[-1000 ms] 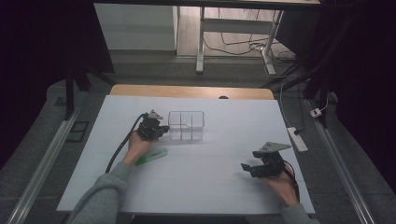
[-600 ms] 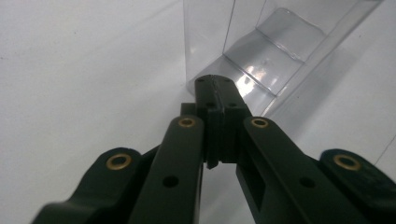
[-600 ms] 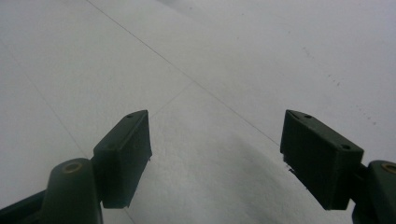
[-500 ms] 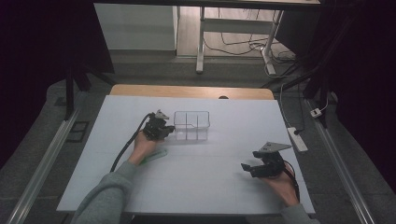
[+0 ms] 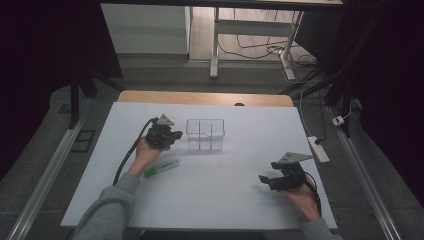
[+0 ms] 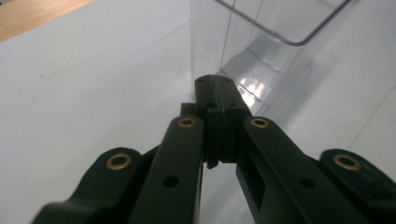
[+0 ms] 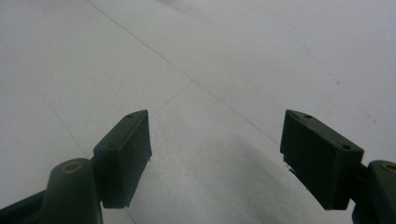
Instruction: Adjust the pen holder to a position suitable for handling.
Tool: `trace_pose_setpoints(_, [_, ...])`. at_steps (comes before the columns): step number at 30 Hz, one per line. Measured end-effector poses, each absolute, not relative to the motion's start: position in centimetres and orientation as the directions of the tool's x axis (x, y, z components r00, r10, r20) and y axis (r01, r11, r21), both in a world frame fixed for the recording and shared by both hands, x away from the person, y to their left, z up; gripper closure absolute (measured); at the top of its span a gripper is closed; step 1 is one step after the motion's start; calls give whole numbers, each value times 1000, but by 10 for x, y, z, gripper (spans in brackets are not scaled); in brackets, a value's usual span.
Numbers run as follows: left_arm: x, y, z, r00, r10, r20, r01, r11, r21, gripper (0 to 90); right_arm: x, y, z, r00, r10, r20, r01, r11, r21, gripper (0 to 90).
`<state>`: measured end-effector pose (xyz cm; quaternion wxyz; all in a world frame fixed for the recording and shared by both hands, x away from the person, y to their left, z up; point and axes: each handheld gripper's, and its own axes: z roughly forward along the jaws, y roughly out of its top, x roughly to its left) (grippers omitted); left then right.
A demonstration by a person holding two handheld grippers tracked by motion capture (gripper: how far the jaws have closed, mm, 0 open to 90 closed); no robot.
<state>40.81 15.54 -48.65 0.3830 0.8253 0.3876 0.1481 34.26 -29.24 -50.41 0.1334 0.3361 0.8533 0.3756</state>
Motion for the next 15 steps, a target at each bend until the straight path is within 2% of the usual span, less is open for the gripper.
trace_pose_setpoints(6, [395,164,-478,677,735,-43,513,-428,744,870,343,-294,-501,-736,676,29,471,481,739,244])
trace_pose_setpoints(11, [387,166,-473,695,718,-9,504,-479,719,675,343,-293,-501,-742,669,35,467,479,743,244])
trace_pose_setpoints(15, [384,170,-471,711,703,-18,512,-499,700,573,343,-292,-502,-745,666,35,465,481,743,243])
